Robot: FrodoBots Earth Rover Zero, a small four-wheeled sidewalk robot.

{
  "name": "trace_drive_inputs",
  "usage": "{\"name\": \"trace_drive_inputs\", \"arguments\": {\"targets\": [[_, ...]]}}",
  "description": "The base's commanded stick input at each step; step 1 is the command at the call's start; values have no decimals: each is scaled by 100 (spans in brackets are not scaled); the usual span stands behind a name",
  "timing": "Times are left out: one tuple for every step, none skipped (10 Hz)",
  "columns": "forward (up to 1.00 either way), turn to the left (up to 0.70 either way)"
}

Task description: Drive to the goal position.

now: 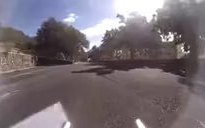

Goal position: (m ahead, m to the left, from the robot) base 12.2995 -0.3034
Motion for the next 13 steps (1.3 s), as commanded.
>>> {"name": "trace_drive_inputs", "arguments": {"targets": [[0, 0], [0, 0], [0, 0], [0, 0], [0, 0], [0, 0], [0, 0], [0, 0], [0, 0], [40, 0], [70, 0], [70, 0], [70, 0]]}}
